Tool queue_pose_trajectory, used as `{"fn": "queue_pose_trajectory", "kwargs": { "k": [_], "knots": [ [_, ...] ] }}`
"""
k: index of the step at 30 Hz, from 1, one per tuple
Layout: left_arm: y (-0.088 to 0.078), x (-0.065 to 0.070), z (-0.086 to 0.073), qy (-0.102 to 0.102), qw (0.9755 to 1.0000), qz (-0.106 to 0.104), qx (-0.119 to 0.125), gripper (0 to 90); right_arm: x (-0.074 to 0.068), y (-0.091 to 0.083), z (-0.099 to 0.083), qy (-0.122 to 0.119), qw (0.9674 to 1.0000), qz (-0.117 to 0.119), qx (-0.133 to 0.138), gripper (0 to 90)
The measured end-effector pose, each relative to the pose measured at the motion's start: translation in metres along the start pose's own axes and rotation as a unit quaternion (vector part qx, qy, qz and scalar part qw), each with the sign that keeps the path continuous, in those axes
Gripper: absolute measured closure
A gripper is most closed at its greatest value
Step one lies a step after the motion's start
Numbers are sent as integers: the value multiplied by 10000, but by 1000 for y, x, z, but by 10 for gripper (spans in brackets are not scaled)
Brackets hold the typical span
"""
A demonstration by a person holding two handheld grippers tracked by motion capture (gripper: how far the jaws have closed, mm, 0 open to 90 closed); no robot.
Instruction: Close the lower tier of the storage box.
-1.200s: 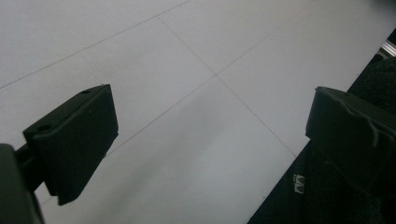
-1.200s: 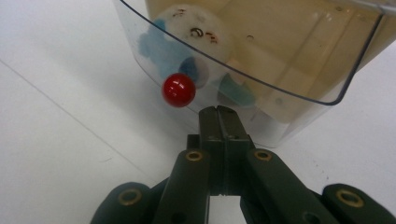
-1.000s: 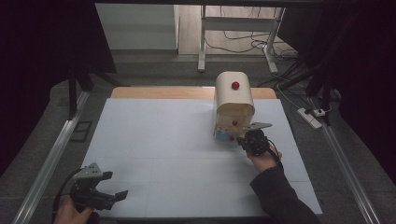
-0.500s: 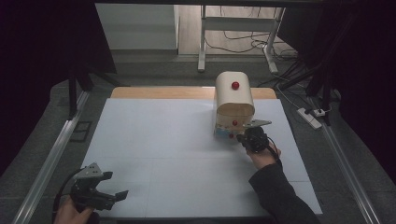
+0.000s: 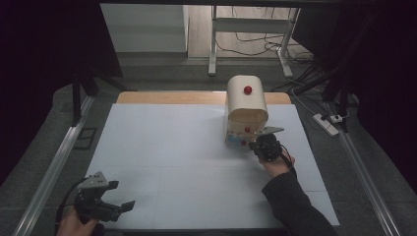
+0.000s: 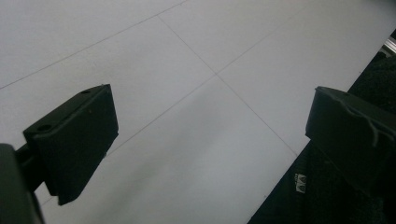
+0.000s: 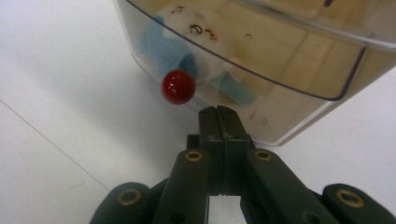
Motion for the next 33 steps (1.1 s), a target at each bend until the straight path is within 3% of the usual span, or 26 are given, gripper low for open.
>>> {"fn": "queue_pose_trajectory", "kwargs": {
  "k": [23,33],
  "knots": [
    [0,0,0,-7,10000,-8,17,28,-15,-2,-1,-23,9995,299,-132,655],
    [-1,0,0,-7,10000,-8,23,28,-20,-7,0,239,9987,443,-56,498]
  ]
}}
Point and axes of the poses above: each handheld gripper's, and its own axes: y roughly forward along the jaws, z roughly out of its top, x roughly to its right, the point moved 2 cm from there along y, roughly forward along the jaws, and after that the axes turned 4 degrees about z, right-handed, at the moved point
